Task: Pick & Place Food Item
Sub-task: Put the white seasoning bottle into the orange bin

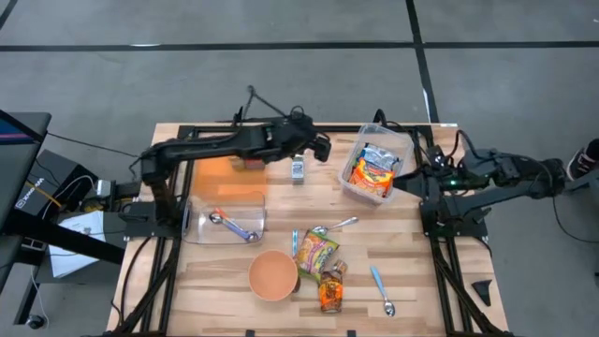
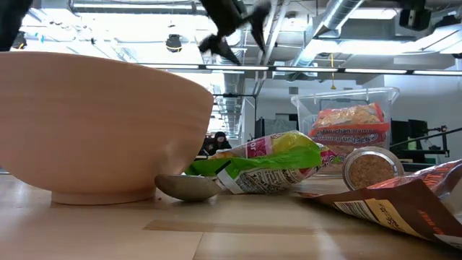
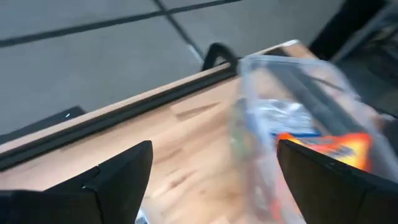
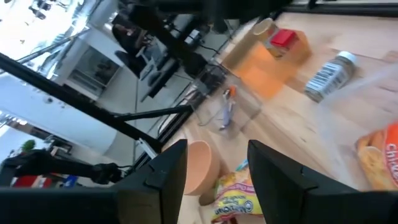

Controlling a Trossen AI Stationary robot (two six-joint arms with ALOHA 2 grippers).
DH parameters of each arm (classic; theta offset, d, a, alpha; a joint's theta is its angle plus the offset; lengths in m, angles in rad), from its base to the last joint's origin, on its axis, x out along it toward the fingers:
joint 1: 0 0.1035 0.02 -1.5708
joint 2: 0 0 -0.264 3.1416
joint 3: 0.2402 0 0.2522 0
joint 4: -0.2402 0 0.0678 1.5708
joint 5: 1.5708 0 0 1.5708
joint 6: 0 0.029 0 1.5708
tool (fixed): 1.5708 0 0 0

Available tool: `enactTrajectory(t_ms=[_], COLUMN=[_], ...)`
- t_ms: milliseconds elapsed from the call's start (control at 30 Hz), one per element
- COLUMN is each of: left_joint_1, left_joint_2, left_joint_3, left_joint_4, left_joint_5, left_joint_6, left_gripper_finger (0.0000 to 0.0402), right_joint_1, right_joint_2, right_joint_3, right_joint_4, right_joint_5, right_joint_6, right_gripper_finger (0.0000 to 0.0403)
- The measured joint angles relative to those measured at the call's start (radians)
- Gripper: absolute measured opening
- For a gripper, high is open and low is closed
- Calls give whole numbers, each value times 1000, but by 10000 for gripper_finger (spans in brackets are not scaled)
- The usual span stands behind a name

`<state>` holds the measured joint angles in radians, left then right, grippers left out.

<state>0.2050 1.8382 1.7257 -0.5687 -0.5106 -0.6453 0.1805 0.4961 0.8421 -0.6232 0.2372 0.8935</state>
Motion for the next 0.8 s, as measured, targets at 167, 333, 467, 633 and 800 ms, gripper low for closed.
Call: enactTrajectory(t_ms=[167,333,467,633,800], left_joint_1=[76,126,120,83,42], left_joint_2=[106,203,267,301,300], left_joint_3=[33,36,36,36,7], left_joint_4=[-6,-107,-151,-218,-243], left_joint_5=[56,109,158,177,178], left_joint_6=[-57,-145,-178,-230,-308], left_gripper_finger=[338,338,338,338,338], right_joint_1=[28,52,68,83,88], right_joint_2=[0,0,0,0,0], right_joint_3=[0,0,0,0,0], right_joint_4=[21,20,17,3,-9], right_joint_5=[0,0,0,0,0], right_joint_6=[-6,-12,-14,-14,-21], right_gripper_finger=[164,164,163,163,163])
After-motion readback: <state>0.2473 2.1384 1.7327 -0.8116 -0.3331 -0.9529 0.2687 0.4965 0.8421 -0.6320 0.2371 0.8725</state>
